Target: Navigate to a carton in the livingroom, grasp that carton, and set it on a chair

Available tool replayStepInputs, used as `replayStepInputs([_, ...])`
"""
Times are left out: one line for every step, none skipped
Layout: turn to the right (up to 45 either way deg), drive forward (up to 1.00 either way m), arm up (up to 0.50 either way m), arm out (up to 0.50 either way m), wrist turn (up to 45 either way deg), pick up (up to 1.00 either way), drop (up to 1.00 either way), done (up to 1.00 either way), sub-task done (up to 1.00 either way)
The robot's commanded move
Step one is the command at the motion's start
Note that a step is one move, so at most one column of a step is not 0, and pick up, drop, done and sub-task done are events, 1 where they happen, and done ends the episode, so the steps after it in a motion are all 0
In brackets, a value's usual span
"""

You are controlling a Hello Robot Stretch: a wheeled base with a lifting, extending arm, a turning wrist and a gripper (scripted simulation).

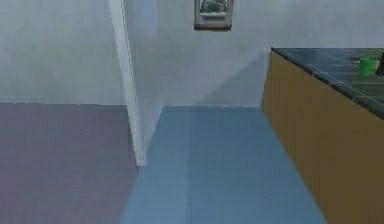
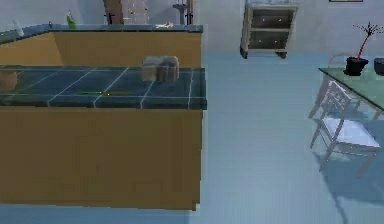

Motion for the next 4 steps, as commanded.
replayStepInputs([-36.0, 0.00, 0.00, 0.00, 0.0, 0.00, 0.00, 0.00, 0.00])
replayStepInputs([0.0, 0.35, 0.00, 0.00, 0.0, 0.00, 0.00, 0.00, 0.00])
replayStepInputs([-45.0, 0.00, 0.00, 0.00, 0.0, 0.00, 0.00, 0.00, 0.00])
replayStepInputs([-3.0, 0.00, 0.00, 0.00, 0.0, 0.00, 0.00, 0.00, 0.00])
